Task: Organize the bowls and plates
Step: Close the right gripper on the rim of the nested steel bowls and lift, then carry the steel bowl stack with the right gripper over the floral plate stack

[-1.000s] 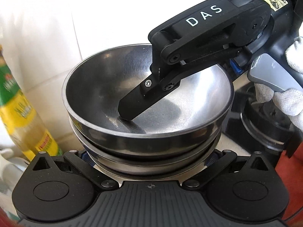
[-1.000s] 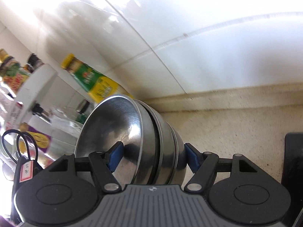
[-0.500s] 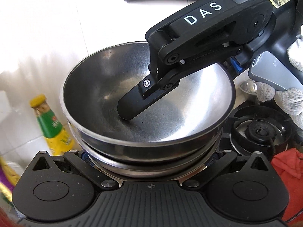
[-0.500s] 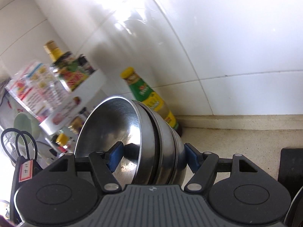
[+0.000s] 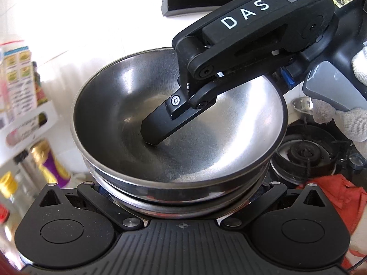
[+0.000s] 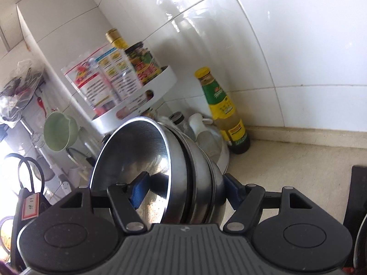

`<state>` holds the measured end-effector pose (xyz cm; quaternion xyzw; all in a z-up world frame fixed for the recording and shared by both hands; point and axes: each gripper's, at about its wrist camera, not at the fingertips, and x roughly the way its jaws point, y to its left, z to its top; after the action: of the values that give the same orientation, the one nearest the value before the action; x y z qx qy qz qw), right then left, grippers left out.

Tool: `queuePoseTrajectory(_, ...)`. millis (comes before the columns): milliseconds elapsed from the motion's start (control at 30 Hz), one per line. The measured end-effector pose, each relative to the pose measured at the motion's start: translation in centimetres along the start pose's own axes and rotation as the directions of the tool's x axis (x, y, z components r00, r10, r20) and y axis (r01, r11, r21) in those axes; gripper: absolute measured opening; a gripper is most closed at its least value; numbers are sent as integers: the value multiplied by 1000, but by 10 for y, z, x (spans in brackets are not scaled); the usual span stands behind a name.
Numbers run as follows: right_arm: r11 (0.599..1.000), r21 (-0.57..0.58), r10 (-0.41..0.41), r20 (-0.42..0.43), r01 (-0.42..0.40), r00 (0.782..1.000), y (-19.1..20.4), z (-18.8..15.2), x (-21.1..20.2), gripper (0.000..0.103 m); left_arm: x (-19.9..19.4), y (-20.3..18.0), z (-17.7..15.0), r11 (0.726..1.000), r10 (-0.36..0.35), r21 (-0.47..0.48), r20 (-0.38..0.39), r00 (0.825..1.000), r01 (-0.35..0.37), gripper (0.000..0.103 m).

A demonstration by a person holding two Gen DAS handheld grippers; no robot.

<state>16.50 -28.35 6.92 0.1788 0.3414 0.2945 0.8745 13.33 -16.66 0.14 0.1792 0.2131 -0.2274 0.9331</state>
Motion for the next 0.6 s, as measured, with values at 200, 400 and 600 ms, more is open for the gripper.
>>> queuePoseTrajectory(200, 999, -27, 28, -53, -30, 998, 18, -31, -9, 68, -46, -14, -19, 998, 39, -37, -39, 998, -41, 103)
queuePoseTrajectory(400, 997, -40, 56, -87, -60, 995, 32, -62, -20, 68, -85, -35, -36, 995, 71, -63, -63, 995, -75, 103)
queuePoseTrajectory(600, 996, -43, 69, -128, -75, 989, 42, -96, -24, 68, -113, -56, -57, 993, 77, -81, -97, 992, -85, 103)
